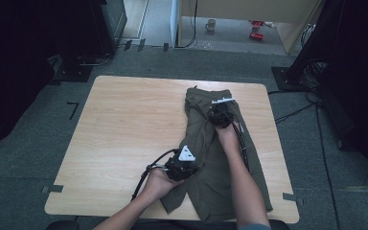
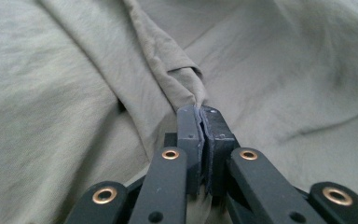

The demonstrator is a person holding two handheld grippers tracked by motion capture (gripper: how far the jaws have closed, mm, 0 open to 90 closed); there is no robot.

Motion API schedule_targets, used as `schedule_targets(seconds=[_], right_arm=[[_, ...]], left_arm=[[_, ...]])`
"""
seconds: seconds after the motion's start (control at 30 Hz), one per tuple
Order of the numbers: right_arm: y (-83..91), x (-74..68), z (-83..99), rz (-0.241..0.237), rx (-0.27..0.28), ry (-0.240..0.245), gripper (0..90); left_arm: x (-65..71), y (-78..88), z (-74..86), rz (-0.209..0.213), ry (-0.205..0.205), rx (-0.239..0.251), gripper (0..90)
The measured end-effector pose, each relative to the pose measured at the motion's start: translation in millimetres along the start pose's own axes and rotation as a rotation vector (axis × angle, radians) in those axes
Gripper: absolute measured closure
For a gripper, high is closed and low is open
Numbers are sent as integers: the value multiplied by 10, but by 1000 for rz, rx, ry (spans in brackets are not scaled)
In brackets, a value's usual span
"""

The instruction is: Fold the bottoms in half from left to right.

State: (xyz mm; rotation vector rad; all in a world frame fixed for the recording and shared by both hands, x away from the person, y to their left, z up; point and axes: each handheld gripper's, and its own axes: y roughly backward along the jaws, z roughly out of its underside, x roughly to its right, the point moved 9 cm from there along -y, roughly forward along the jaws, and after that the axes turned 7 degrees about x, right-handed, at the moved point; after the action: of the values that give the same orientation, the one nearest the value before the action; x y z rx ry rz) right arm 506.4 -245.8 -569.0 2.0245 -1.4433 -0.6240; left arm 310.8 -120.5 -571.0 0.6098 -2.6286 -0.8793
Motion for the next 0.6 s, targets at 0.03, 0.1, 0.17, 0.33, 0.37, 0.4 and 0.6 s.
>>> schedule_targets(seconds=[0.03,0.1,0.17,0.33,0.37,0.4,0.6], right_arm=[[-10,-12,-5,-1,2,4,856],[-34,-49,-17,-1,3,6,856],[-61,-91,-35,-4,8,6,856],[-136,-217,-92,-16,18,8,856],[-150,-245,-104,-18,19,12,856],[-168,-276,-116,-21,24,16,856],[-269,-462,-196,-48,30,11,855]], left_arm=[[-43,16,7,-3,6,-1,882],[-125,55,25,-12,8,-6,883],[-210,96,40,-29,13,-4,883],[-529,262,108,-81,28,-9,883],[-594,296,121,-89,39,-8,882],[-667,334,136,-101,46,-11,882],[-1082,531,215,-151,114,5,882]])
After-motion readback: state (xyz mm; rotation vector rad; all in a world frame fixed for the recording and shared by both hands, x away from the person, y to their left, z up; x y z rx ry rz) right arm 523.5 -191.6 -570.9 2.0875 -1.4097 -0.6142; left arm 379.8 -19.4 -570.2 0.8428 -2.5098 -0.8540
